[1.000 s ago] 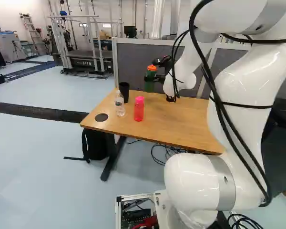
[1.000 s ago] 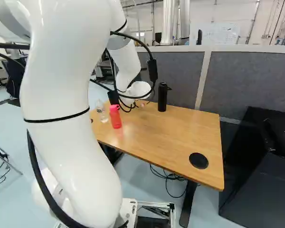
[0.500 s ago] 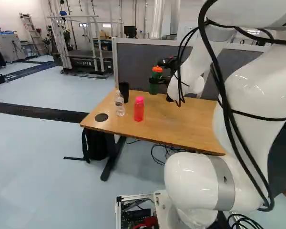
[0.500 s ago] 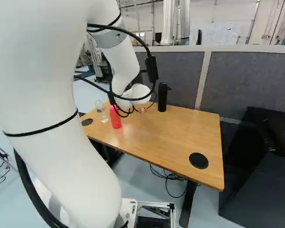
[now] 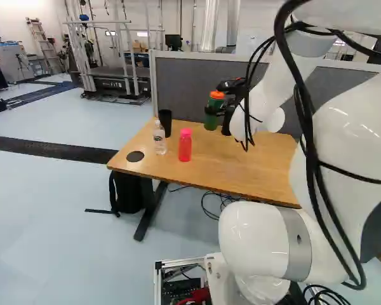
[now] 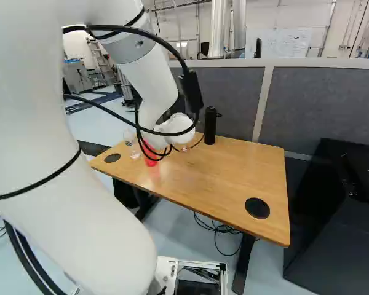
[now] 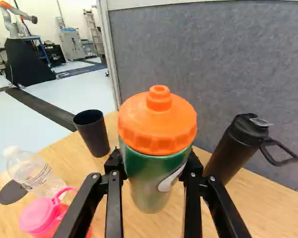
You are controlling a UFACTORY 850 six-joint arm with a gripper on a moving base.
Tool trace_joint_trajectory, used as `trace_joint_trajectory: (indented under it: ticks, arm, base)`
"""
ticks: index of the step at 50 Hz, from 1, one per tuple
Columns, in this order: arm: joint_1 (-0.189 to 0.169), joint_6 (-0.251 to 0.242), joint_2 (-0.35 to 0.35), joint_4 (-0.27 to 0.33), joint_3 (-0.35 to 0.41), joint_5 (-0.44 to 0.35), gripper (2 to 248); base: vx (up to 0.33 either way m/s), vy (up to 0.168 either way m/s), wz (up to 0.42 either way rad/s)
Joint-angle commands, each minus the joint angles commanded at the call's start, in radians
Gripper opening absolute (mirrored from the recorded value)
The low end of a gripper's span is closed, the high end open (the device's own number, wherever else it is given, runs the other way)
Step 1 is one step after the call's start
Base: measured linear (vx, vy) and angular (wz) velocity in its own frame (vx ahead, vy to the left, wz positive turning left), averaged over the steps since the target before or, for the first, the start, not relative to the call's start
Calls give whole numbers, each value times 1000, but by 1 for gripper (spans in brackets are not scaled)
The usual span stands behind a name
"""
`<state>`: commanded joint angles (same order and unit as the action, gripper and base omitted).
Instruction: Pick up the green bottle from the table
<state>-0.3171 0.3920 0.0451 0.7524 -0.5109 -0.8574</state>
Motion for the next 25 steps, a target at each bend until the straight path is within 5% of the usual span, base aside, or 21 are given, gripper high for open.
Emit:
trace_joint_trajectory:
  ticks: [25]
  arm:
    - [-32,0,120,0,114,0,111]
  base:
    - [0,0,-3]
